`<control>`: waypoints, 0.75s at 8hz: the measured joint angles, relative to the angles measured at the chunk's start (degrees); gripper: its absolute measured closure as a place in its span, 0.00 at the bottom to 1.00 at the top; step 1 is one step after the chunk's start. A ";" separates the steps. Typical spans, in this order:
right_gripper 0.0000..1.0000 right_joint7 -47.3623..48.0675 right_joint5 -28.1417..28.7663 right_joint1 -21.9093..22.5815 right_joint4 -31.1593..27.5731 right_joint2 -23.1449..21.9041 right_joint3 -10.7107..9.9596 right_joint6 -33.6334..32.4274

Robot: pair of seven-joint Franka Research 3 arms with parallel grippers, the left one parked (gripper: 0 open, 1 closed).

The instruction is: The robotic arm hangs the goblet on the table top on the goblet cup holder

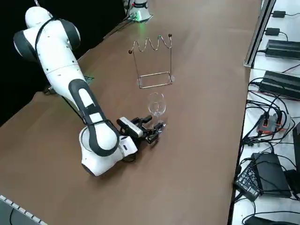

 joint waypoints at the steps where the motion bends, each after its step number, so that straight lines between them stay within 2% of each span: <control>1: 0.30 -0.02 0.78 0.39 0.02 0.28 0.03 0.01; 3: 0.34 -0.09 1.96 1.26 0.06 0.91 0.07 0.02; 6: 0.51 -0.17 2.08 1.50 0.14 1.26 0.07 0.03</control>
